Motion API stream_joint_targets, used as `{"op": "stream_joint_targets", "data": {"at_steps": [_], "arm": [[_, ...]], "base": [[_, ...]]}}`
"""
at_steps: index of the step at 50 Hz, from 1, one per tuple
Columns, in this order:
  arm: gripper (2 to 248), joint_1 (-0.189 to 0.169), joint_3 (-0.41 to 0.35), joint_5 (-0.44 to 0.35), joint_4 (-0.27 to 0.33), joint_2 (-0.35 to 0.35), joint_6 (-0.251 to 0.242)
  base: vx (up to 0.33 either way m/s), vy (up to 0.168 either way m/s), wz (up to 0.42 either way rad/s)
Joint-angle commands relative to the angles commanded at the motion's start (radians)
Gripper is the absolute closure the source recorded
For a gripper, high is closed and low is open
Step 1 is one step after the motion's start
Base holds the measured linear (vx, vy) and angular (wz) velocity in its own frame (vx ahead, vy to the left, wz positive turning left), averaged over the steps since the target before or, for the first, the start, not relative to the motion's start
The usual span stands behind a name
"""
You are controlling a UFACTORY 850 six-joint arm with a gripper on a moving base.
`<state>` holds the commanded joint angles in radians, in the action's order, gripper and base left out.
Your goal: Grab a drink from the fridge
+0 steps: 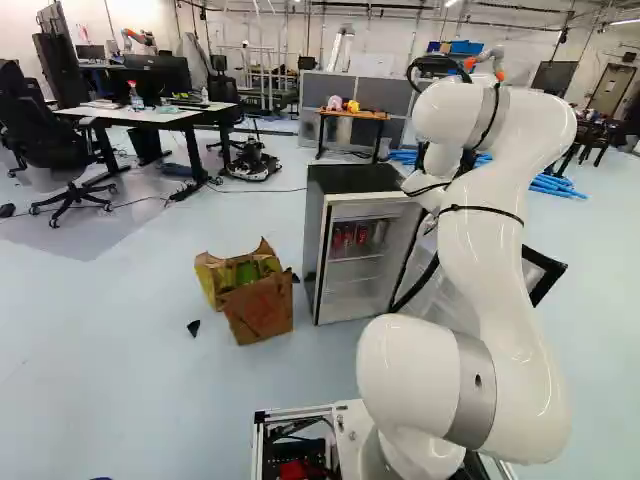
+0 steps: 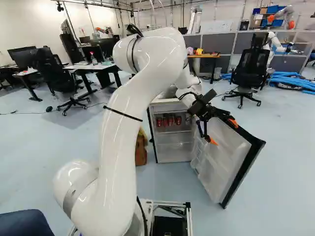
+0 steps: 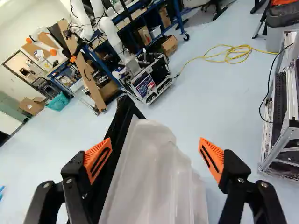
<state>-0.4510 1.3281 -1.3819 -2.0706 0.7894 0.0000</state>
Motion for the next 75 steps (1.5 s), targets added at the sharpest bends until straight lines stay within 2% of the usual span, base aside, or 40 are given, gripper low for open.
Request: {"op": "stream_joint_targets", "data": {"at_steps": [8, 20, 39, 75], "arm": [[3, 0.012, -0.051, -0.007, 0.029, -0.023, 0.000], [3, 0.034, -0.141, -0.071, 0.125, -0.064, 0.000], [3, 0.074, -0.292, -0.151, 0.318, -0.135, 0.000], [3, 0.157, -0.583, -0.159, 0.697, -0.296, 0.000]], "base": [[0.000, 0.000, 0.000], [0.000, 0.000, 0.000], [0.000, 0.000, 0.000], [0.000, 0.000, 0.000]]}}
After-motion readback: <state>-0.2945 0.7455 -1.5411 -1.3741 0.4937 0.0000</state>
